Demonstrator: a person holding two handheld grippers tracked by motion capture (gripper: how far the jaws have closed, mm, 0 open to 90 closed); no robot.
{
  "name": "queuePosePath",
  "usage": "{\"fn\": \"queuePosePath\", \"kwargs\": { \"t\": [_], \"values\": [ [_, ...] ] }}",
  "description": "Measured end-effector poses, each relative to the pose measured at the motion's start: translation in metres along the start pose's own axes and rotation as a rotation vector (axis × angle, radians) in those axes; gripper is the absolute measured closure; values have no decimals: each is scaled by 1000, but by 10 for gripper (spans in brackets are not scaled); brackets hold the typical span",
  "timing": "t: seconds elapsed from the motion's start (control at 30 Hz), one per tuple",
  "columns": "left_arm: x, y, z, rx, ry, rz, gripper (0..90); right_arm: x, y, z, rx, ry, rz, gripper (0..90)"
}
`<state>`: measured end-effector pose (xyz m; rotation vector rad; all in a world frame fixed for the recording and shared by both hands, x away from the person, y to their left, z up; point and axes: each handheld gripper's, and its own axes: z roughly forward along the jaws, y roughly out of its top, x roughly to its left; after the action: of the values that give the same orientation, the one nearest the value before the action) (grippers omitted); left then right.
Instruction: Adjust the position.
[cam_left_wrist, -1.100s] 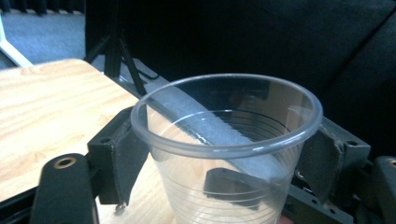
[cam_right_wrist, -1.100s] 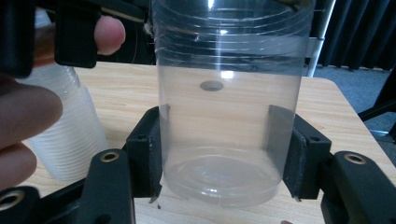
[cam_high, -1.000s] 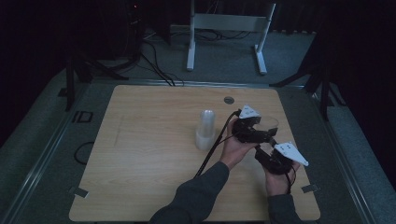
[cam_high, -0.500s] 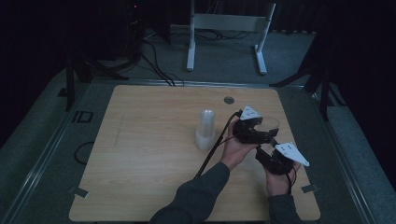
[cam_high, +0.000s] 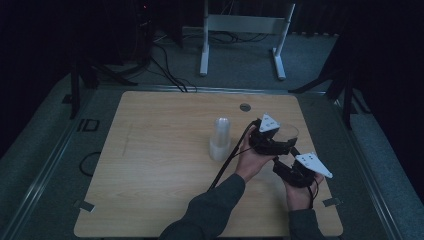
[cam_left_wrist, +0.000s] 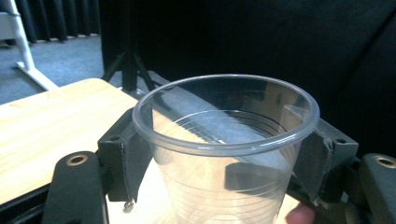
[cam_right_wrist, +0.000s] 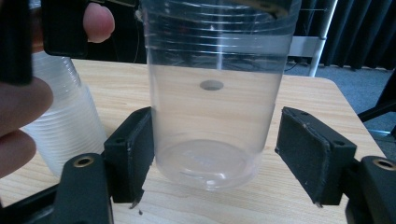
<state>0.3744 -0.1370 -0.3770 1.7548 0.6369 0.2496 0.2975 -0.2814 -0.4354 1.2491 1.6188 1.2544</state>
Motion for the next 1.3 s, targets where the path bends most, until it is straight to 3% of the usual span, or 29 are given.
{"fn": "queuePosePath", "kwargs": {
  "t": [0.23, 0.4, 0.63, 1.3],
  "values": [
    [2, -1, 0, -1, 42, 31, 277, 1, 1, -4, -1, 4, -2, 284],
    [3, -2, 1, 2, 53, 35, 277, 0, 0, -4, 2, 3, -6, 278],
    [7, -8, -3, -18, 105, 41, 278, -3, -1, -8, 6, -6, -8, 278],
    [12, -20, -12, -13, 130, 68, 278, -17, -4, -9, 21, -54, 17, 279]
  ]
}}
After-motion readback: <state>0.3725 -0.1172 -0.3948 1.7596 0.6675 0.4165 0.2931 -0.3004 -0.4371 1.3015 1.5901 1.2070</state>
